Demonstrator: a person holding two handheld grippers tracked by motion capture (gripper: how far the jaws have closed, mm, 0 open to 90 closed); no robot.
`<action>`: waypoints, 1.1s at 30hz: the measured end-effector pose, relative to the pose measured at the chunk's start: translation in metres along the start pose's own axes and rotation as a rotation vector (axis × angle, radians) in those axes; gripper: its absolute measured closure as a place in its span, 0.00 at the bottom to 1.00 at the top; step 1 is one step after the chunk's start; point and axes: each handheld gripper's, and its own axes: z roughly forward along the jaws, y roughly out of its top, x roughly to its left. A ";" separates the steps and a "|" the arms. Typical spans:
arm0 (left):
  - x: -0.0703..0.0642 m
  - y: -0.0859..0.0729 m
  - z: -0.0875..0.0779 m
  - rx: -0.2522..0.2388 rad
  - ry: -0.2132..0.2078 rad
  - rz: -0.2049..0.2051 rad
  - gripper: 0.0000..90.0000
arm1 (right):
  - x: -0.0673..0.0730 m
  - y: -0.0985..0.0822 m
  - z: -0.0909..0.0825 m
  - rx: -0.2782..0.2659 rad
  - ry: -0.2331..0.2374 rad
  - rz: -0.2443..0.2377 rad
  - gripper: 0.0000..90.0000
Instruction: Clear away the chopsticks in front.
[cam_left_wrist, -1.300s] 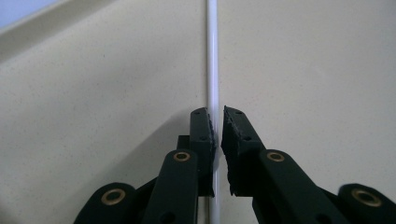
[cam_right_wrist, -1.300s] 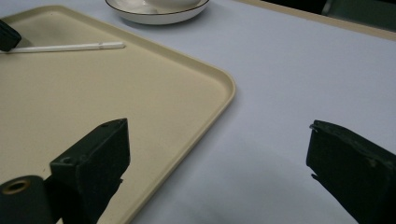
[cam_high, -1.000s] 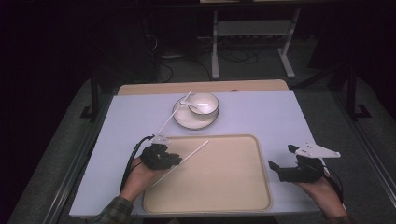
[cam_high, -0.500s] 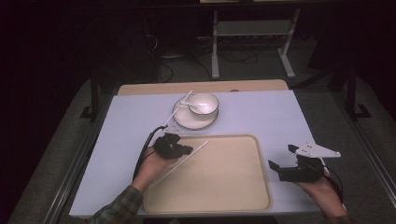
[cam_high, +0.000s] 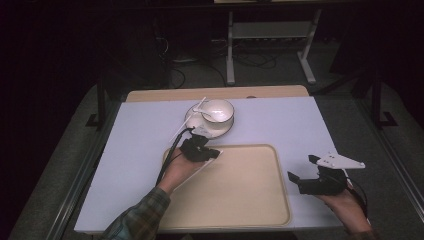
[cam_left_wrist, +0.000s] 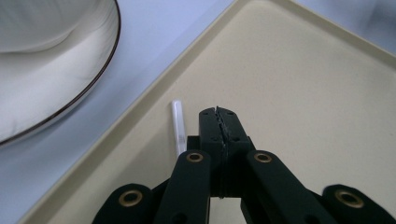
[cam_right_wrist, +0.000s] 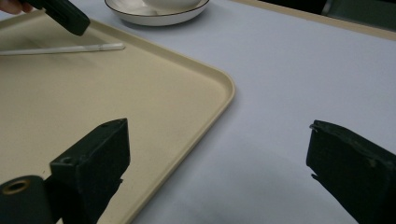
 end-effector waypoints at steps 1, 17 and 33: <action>0.000 0.001 0.002 0.003 -0.001 0.005 1.00 | 0.000 0.000 0.000 -0.001 0.000 0.000 0.06; 0.011 0.009 0.036 0.053 0.026 -0.019 1.00 | -0.001 0.000 -0.001 -0.005 0.002 0.003 0.06; 0.023 0.003 0.024 0.072 0.078 -0.018 1.00 | -0.001 0.000 -0.001 -0.004 0.003 0.002 0.06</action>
